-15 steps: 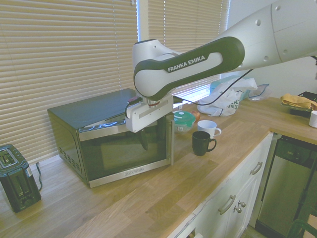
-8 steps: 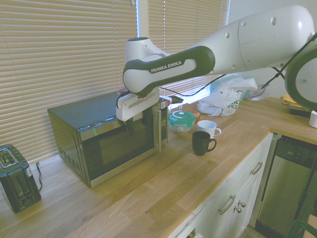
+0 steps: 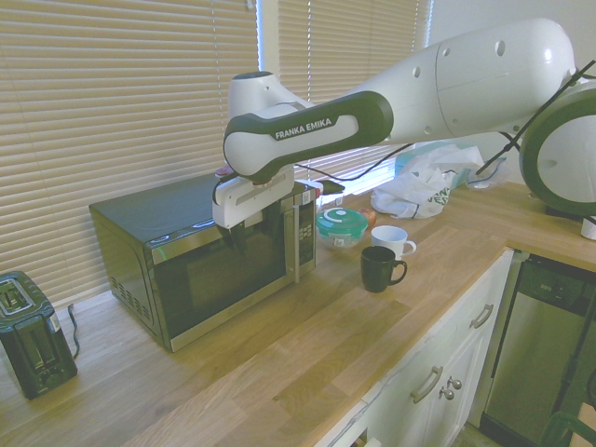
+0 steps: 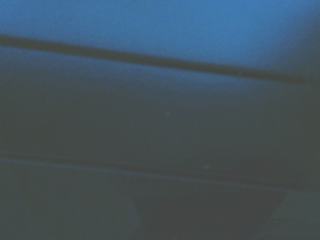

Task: Close the microwave

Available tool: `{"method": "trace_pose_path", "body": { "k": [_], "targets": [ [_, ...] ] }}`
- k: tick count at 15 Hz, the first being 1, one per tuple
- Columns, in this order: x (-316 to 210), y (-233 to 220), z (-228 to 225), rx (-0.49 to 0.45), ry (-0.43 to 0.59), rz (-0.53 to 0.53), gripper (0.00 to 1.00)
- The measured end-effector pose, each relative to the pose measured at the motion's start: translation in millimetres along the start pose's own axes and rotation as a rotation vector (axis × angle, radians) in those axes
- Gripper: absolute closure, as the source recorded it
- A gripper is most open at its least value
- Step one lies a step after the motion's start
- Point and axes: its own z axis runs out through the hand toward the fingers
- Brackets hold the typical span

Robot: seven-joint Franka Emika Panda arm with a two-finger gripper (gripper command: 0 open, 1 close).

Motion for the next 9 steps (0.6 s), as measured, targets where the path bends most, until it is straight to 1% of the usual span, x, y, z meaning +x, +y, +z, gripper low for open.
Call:
{"method": "trace_pose_path", "body": {
  "k": [2,6,9],
  "targets": [
    [-21.7,6.8,8.0,-0.016,-0.023,-0.017,0.00],
    [-70.4,31.0,-0.8,-0.024,-0.036,-0.018,0.00],
    [-94.3,66.8,21.0,-0.026,-0.042,0.005,0.00]
  ]
}}
